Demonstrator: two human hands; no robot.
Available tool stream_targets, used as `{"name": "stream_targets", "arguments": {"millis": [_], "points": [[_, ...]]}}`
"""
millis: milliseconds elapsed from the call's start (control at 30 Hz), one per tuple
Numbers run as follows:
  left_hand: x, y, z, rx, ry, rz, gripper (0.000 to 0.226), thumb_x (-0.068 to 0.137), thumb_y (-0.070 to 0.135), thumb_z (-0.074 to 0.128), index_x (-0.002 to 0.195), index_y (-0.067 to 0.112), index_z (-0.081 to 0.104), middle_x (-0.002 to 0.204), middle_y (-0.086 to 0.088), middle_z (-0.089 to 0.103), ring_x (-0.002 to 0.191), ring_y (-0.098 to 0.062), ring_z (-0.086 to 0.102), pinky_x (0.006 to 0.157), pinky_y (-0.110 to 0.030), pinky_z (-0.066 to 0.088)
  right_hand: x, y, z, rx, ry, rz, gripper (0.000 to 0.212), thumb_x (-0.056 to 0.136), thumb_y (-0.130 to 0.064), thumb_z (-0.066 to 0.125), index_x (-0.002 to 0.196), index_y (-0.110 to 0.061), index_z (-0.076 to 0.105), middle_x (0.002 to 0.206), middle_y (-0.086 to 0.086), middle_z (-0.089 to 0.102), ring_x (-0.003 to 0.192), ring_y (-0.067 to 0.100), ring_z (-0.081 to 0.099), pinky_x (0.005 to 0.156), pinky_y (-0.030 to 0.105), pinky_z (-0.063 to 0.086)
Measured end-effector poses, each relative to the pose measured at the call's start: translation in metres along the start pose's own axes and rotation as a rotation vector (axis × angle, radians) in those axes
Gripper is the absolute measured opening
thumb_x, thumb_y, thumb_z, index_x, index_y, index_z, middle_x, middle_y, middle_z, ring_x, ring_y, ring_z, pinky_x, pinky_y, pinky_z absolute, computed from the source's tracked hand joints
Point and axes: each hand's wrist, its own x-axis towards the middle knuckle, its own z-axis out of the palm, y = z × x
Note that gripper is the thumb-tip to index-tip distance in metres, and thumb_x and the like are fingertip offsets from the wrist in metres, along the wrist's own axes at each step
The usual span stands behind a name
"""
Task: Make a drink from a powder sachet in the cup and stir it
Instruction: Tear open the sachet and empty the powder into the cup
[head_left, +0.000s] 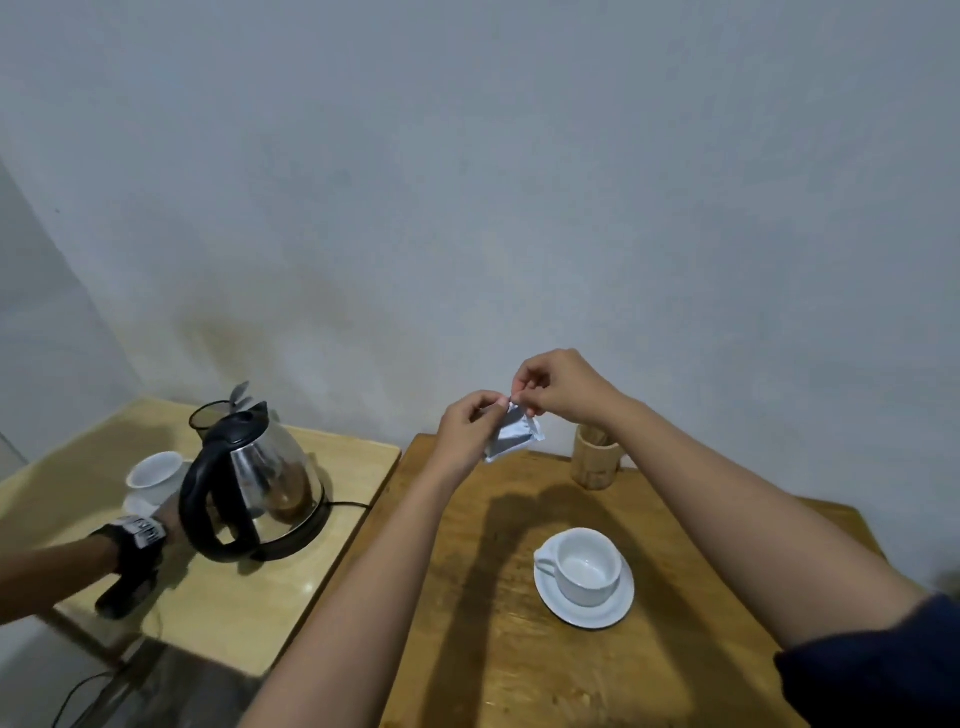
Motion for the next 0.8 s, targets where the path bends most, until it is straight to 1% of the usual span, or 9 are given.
{"name": "stream_targets", "arguments": {"millis": [100, 200, 300, 367, 467, 533, 667, 733, 800], "points": [[0.002, 0.001, 0.005, -0.028, -0.003, -0.039, 0.014, 0.090, 0.015, 0.054, 0.082, 0.012, 0.065, 0.083, -0.006, 0.062, 0.083, -0.019, 0.055, 0.070, -0.026, 0.042, -0.001, 0.004, -0.002, -0.019, -0.046, -0.004, 0.007, 0.083, -0.002, 0.062, 0.079, -0.006, 0.067, 0.066, 0.005, 0.064, 0.056, 0.011, 0.061, 0.063, 0.021, 0.055], [0.002, 0.002, 0.004, -0.074, -0.023, -0.114, 0.022, 0.089, 0.010, 0.055, 0.070, 0.018, 0.064, 0.078, -0.004, 0.061, 0.084, -0.023, 0.055, 0.070, -0.027, 0.043, -0.002, 0.006, 0.002, -0.067, -0.094, -0.039, 0.007, 0.084, -0.006, 0.061, 0.080, -0.007, 0.067, 0.073, 0.003, 0.062, 0.065, 0.016, 0.057, 0.068, 0.030, 0.050], [0.001, 0.003, -0.002, -0.081, -0.049, -0.138, 0.023, 0.089, 0.011, 0.054, 0.070, 0.019, 0.065, 0.077, -0.003, 0.062, 0.078, -0.020, 0.056, 0.065, -0.022, 0.044, -0.005, 0.008, 0.009, -0.111, -0.097, -0.107, 0.007, 0.087, -0.011, 0.060, 0.083, -0.012, 0.065, 0.084, -0.001, 0.059, 0.078, 0.016, 0.052, 0.075, 0.032, 0.044], [-0.001, 0.001, -0.006, -0.092, -0.046, -0.161, 0.021, 0.089, 0.012, 0.053, 0.073, 0.017, 0.065, 0.078, -0.002, 0.063, 0.075, -0.015, 0.057, 0.060, -0.018, 0.044, -0.006, 0.008, 0.013, -0.121, -0.109, -0.157, 0.007, 0.089, -0.013, 0.058, 0.087, -0.012, 0.065, 0.089, -0.003, 0.057, 0.081, 0.015, 0.050, 0.079, 0.033, 0.043], [-0.003, -0.007, -0.015, -0.119, -0.009, -0.184, 0.022, 0.089, 0.013, 0.054, 0.071, 0.018, 0.066, 0.078, -0.002, 0.064, 0.078, -0.018, 0.056, 0.063, -0.023, 0.043, -0.006, 0.003, 0.021, -0.175, -0.131, -0.217, 0.012, 0.091, -0.018, 0.055, 0.094, -0.016, 0.066, 0.093, -0.006, 0.052, 0.081, 0.014, 0.049, 0.080, 0.038, 0.045], [-0.003, -0.013, -0.021, -0.142, 0.070, -0.210, 0.026, 0.089, 0.011, 0.054, 0.067, 0.018, 0.065, 0.074, -0.002, 0.063, 0.076, -0.017, 0.056, 0.063, -0.025, 0.042, -0.006, -0.002, 0.028, -0.199, -0.155, -0.253, 0.015, 0.091, -0.019, 0.054, 0.098, -0.017, 0.067, 0.095, -0.007, 0.050, 0.081, 0.015, 0.050, 0.078, 0.039, 0.046], [-0.006, -0.025, -0.041, -0.237, 0.302, -0.258, 0.030, 0.090, 0.007, 0.051, 0.062, 0.012, 0.060, 0.060, 0.001, 0.061, 0.059, -0.009, 0.055, 0.054, -0.021, 0.040, -0.006, -0.014, 0.049, -0.170, -0.237, -0.334, 0.013, 0.090, -0.015, 0.057, 0.098, -0.012, 0.068, 0.094, -0.005, 0.050, 0.085, 0.021, 0.055, 0.081, 0.037, 0.046], [-0.006, -0.033, -0.050, -0.266, 0.402, -0.286, 0.025, 0.091, 0.011, 0.052, 0.067, 0.008, 0.062, 0.062, -0.005, 0.060, 0.057, -0.016, 0.052, 0.050, -0.026, 0.038, -0.006, -0.017, 0.058, -0.155, -0.284, -0.363, 0.014, 0.089, -0.012, 0.058, 0.097, -0.008, 0.068, 0.093, -0.004, 0.051, 0.084, 0.018, 0.054, 0.082, 0.032, 0.045], [-0.007, -0.040, -0.059, -0.264, 0.513, -0.301, 0.018, 0.091, 0.013, 0.052, 0.078, 0.007, 0.063, 0.071, -0.006, 0.061, 0.066, -0.018, 0.053, 0.055, -0.025, 0.040, -0.005, -0.019, 0.066, -0.153, -0.319, -0.389, 0.012, 0.088, -0.011, 0.058, 0.093, -0.006, 0.068, 0.092, -0.003, 0.052, 0.082, 0.015, 0.053, 0.081, 0.029, 0.044]]}}
